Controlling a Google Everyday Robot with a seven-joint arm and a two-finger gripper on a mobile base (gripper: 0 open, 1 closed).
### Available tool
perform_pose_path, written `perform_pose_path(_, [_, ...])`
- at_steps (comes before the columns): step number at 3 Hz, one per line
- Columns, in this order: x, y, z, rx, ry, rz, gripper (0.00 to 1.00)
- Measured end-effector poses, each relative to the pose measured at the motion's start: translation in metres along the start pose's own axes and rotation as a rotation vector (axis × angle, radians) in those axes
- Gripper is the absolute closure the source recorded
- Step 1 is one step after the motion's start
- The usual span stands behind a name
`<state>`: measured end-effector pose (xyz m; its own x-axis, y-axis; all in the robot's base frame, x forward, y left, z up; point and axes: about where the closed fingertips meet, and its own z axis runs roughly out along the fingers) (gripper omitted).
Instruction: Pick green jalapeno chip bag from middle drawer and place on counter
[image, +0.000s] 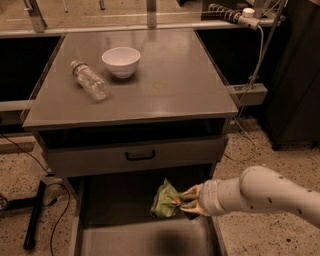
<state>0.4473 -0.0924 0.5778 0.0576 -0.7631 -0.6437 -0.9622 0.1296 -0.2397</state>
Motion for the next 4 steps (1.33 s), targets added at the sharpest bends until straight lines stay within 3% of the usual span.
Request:
perform_pose_path(1, [-0.030, -0.022, -0.064, 0.070, 0.093, -0.028, 1.00])
perform_pose_path(2, [-0.048, -0.039, -0.109, 0.106, 0.126, -0.052, 1.00])
perform_pose_path(3, [-0.048, -0.039, -0.109, 0.106, 0.126, -0.053, 1.00])
perform_pose_path(4, [-0.078, -0.055, -0.138, 0.139, 0.099, -0.105, 1.00])
